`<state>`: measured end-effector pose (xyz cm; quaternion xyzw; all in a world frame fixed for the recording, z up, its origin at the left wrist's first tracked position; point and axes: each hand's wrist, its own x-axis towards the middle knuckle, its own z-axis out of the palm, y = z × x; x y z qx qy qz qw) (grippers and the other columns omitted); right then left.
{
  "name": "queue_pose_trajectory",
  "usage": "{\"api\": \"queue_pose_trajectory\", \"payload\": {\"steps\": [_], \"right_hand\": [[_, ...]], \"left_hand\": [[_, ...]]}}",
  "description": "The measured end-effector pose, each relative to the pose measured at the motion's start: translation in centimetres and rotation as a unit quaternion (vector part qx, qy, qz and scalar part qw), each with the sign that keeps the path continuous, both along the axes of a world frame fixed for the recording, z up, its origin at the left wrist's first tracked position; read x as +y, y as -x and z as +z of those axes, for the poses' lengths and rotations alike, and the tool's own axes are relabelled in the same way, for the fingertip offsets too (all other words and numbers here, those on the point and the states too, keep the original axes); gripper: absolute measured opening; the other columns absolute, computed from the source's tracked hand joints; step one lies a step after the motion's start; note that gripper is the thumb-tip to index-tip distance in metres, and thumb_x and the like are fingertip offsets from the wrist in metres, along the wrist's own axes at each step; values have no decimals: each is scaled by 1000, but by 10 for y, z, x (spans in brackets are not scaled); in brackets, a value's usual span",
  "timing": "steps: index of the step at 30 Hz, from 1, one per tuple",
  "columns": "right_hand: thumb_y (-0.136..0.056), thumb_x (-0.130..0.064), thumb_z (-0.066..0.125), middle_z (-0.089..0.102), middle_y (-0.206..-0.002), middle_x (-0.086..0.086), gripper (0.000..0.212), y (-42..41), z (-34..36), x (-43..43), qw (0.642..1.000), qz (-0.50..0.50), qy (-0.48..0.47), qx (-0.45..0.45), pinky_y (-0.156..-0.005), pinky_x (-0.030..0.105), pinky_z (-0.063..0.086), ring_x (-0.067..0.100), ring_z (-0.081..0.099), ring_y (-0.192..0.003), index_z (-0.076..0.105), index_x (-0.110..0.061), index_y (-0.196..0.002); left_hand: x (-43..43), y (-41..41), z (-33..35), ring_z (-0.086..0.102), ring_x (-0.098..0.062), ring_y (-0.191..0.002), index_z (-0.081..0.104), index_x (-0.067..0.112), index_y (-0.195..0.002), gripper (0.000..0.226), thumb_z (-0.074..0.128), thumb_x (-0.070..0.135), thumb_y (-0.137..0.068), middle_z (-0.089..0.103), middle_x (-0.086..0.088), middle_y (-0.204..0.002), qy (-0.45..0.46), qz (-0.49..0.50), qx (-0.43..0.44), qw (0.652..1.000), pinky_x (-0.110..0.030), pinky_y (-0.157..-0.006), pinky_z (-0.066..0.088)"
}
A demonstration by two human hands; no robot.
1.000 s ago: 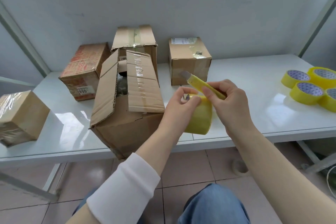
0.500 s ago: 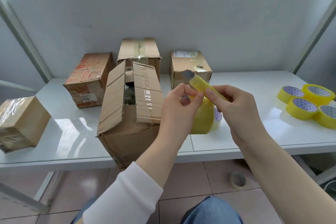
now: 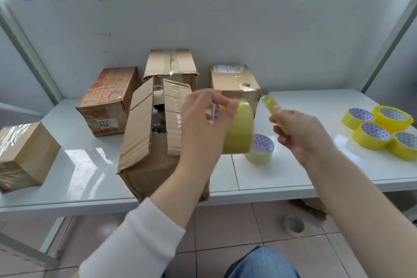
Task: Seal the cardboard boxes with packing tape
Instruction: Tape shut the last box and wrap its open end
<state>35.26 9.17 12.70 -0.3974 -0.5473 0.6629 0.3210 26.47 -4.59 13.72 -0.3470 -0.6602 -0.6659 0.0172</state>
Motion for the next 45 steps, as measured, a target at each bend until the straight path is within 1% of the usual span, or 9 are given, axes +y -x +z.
{"api": "queue_pose_trajectory", "payload": {"steps": [4, 14, 18, 21, 27, 34, 40, 42, 45], "right_hand": [[-79, -40, 69, 65, -79, -4, 30, 15, -81, -11, 967, 31, -168, -190, -57, 23, 39, 14, 58, -75, 59, -14, -89], [-88, -35, 61, 60, -103, 6, 21, 46, -181, 4, 821, 32, -385, -420, -68, 27, 36, 22, 51, -94, 65, -14, -89], [-87, -32, 62, 64, -91, 7, 19, 50, -121, -23, 914, -59, -379, -131, -71, 19, 36, 9, 56, -91, 65, -14, -85], [-80, -52, 50, 61, -100, -14, 20, 52, -37, -70, 927, 58, -367, 58, -74, 4, 36, -4, 53, -88, 57, -37, -91], [-88, -33, 60, 71, -89, 0, 16, 76, 9, -96, 913, 204, -351, 27, -85, 40, 50, 16, 66, -87, 65, -19, -93], [-87, -35, 57, 70, -73, -6, 21, 83, 28, -113, 925, 201, -316, 56, -57, 7, 44, -1, 66, -62, 64, -15, -83], [-88, -44, 52, 63, -51, -13, 32, 95, 47, -123, 933, 174, -315, 21, -48, 11, 44, -2, 61, -52, 55, -22, -65], [-87, -48, 50, 68, -64, -2, 33, 98, 47, -122, 936, 165, -309, 15, -62, 25, 54, 11, 69, -66, 57, -23, -68], [-86, -40, 57, 70, -68, -9, 14, 97, 48, -119, 913, 251, -322, 21, -56, 6, 44, -6, 65, -65, 58, -26, -85]], "left_hand": [[-12, 29, 27, 60, -18, -98, 56, 29, -72, 20, 66, 22, -88, 66, 15, -97, -14, -10, -1, 1000, -40, -98, 45], [-30, 89, 44, 50, 9, -58, 55, 30, -68, 22, 65, 28, -87, 57, 22, -63, 29, 32, -5, 999, -9, -59, 39], [-31, 94, 31, 47, 6, -56, 55, 27, -69, 21, 65, 29, -87, 54, 21, -58, 17, 46, -44, 998, -16, -62, 39], [-25, 90, 23, 50, 0, -63, 57, 25, -71, 18, 64, 30, -87, 56, 16, -66, 8, 51, -62, 997, -23, -66, 41], [-28, 90, 40, 57, -4, -70, 59, 19, -71, 19, 68, 25, -86, 68, -3, -82, 1, 30, -77, 997, -23, -70, 47], [-51, 106, 64, 71, -12, -81, 60, 18, -68, 19, 71, 19, -84, 73, 6, -74, 22, 22, -40, 999, -38, -88, 54], [-62, 119, 83, 60, -2, -68, 60, 23, -67, 20, 70, 27, -84, 69, 8, -76, 21, 69, 12, 997, -7, -64, 43], [-60, 124, 85, 64, -9, -76, 61, 21, -68, 19, 70, 26, -84, 72, 3, -81, 4, 55, 10, 998, -19, -75, 49], [-59, 138, 89, 64, -22, -79, 61, 19, -71, 17, 69, 27, -84, 71, -10, -91, -22, 49, -23, 998, -39, -77, 51]]}}
